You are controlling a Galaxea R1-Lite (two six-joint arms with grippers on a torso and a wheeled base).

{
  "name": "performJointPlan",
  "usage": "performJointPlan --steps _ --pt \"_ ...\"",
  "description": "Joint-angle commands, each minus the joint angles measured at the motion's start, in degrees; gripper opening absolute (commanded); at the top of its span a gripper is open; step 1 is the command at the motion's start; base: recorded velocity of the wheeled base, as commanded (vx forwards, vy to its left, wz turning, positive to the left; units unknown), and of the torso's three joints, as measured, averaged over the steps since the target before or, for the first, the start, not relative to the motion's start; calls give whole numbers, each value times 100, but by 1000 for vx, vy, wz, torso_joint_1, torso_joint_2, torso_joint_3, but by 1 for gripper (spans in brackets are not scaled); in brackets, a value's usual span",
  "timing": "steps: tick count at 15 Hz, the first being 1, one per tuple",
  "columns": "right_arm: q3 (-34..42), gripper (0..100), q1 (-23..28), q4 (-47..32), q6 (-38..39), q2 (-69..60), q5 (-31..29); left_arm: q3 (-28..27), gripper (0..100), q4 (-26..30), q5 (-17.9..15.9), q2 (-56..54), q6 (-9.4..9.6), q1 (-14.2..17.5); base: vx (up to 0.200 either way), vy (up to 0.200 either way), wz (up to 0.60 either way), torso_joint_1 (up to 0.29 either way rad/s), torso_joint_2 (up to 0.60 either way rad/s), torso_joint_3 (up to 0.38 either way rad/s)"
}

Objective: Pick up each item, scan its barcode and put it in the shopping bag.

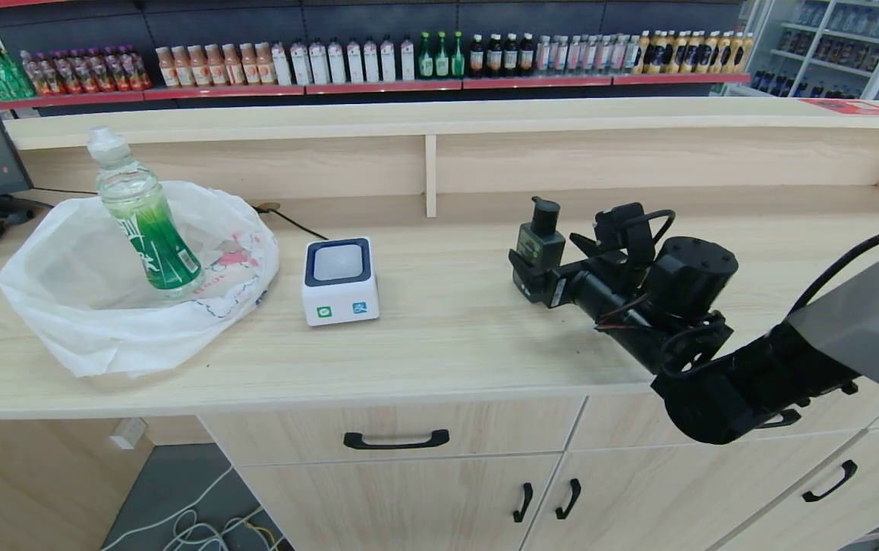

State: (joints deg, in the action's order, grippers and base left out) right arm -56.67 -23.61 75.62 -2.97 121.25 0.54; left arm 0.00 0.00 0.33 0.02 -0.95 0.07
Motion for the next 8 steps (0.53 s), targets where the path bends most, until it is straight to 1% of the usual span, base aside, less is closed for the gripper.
performJointPlan --steps 1,4,6,8 --pt "-283 100 6 -82 16 206 -1 0 100 0 2 -2 -2 1 0 0 0 0 0 0" --pt "-617 100 15 -495 43 277 8 0 100 0 2 -2 -2 1 0 0 0 0 0 0" --pt "-819 100 67 -566 43 400 8 0 100 0 2 -2 -2 1 0 0 0 0 0 0" --pt "-1039 100 94 -689 201 488 -18 0 100 0 2 -2 -2 1 0 0 0 0 0 0"
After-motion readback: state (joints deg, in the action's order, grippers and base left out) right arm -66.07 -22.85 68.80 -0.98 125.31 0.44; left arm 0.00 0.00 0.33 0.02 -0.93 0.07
